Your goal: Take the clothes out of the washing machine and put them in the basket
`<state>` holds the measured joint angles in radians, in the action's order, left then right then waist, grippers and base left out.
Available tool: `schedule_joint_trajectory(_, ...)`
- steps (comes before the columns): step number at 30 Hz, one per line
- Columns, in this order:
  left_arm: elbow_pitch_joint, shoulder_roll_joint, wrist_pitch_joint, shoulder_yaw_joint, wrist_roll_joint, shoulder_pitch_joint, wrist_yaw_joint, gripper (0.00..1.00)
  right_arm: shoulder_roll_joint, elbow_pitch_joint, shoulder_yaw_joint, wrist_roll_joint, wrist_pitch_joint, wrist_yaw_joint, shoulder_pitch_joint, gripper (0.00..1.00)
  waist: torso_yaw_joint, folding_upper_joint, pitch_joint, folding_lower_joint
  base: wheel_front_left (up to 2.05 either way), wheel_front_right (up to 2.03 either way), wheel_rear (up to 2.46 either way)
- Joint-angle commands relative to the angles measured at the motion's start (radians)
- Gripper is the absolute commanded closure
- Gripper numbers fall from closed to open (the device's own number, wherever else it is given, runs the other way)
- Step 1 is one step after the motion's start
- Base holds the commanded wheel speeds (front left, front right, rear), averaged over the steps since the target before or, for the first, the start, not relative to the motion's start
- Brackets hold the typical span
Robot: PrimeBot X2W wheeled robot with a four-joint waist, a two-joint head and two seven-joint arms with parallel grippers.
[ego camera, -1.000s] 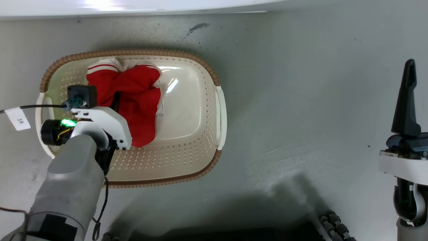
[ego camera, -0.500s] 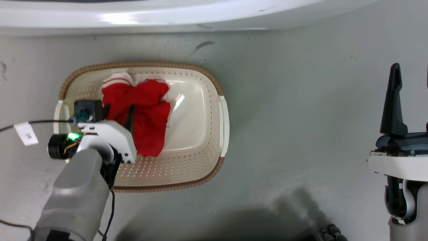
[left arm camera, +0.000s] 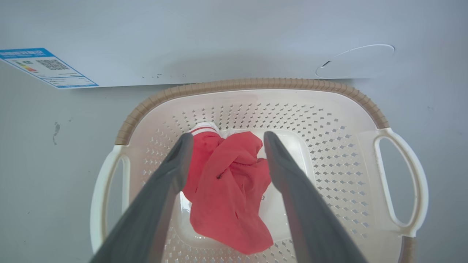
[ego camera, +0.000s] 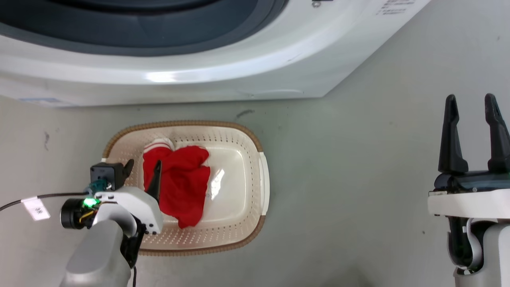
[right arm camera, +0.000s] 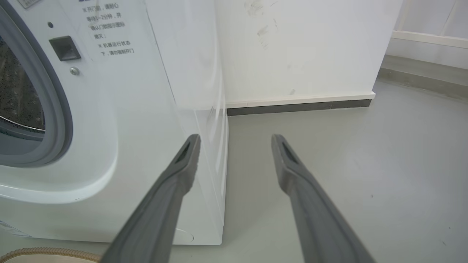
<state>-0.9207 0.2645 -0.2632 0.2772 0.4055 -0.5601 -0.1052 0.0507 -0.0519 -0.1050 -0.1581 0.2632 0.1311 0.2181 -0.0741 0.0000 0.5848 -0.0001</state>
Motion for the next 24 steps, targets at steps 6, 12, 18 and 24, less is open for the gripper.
schedule_joint_trajectory(6,0.114,-0.040,-0.002,-0.065,-0.056,0.108,0.000,0.00,-0.001,0.031,-0.002,0.004,0.002,-0.001,-0.043,0.00,0.011,0.0000,-0.118,0.0001,0.00,0.00,0.00)
schedule_joint_trajectory(12,0.220,-0.059,-0.002,-0.111,-0.125,0.179,-0.008,0.00,-0.001,0.044,0.007,0.007,0.002,-0.001,-0.064,0.00,0.004,0.0000,-0.167,0.0001,0.00,0.00,0.00)
schedule_joint_trajectory(18,0.329,-0.048,-0.002,-0.139,-0.196,0.227,-0.016,0.00,-0.001,0.059,0.014,-0.005,0.002,-0.001,-0.085,0.00,-0.015,0.0000,-0.213,0.0001,0.00,0.00,0.00)
schedule_joint_trajectory(24,0.419,-0.030,-0.002,-0.140,-0.222,0.234,-0.022,0.00,-0.001,0.063,0.019,-0.018,0.002,-0.001,-0.097,0.00,-0.045,0.0000,-0.223,0.0001,0.00,0.00,0.00)
